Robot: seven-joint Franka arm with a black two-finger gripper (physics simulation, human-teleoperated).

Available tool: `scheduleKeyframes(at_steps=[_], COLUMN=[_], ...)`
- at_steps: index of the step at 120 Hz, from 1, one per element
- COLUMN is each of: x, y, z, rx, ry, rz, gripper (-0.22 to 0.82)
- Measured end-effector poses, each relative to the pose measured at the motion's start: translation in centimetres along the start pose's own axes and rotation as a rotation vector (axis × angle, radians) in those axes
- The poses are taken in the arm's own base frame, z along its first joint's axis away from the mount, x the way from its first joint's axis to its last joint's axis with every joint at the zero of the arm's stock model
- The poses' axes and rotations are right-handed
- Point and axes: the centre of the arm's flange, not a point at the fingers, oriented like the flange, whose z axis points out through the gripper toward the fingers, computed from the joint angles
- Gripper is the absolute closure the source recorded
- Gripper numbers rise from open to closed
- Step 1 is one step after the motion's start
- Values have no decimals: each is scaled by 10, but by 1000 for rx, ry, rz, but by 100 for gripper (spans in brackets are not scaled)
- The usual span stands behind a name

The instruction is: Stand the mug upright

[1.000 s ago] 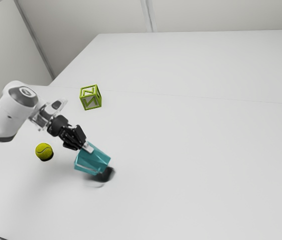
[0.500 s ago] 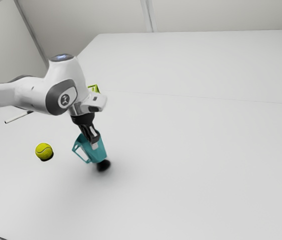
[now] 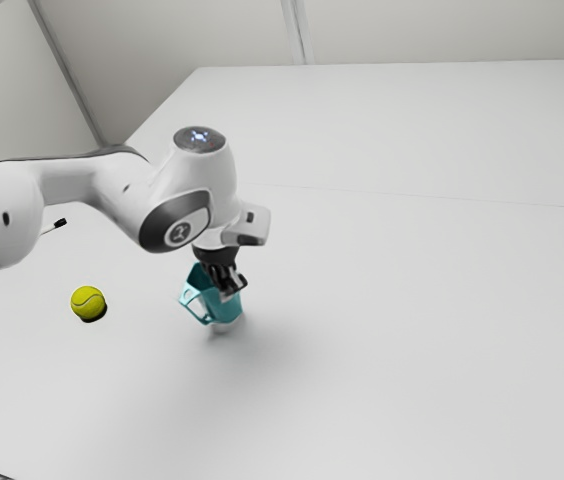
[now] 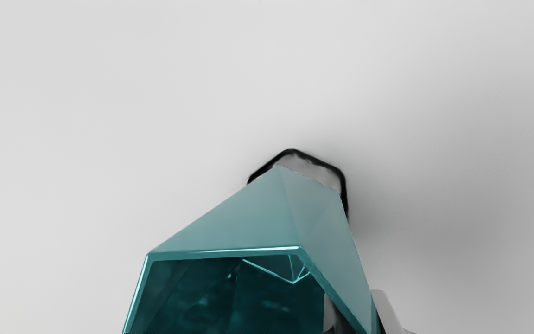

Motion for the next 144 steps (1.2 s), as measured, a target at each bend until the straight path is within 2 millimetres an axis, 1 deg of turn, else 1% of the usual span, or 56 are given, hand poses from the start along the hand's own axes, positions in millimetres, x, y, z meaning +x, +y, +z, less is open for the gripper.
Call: scheduleKeyframes(at_steps=[17, 24, 32, 48, 56, 65, 85, 98, 112, 129, 144], x=[11, 14, 15, 13, 13, 14, 17, 17, 16, 15, 14], y=[13, 15, 12, -3, -7, -7, 2, 3, 1, 0, -5], z=[12, 14, 17, 25, 27, 28, 27, 28, 27, 15, -4], rx=[-1, -2, -4, -7, -8, -9, -9, -19, -30, -39, -43], ry=[-16, -17, -20, -33, -36, -38, -39, -39, -38, -17, 16], rz=[-39, -58, -88, -158, -184, -200, -214, -231, -251, -268, -285], gripper=[78, 78, 78, 78, 78, 78, 77, 68, 51, 33, 21])
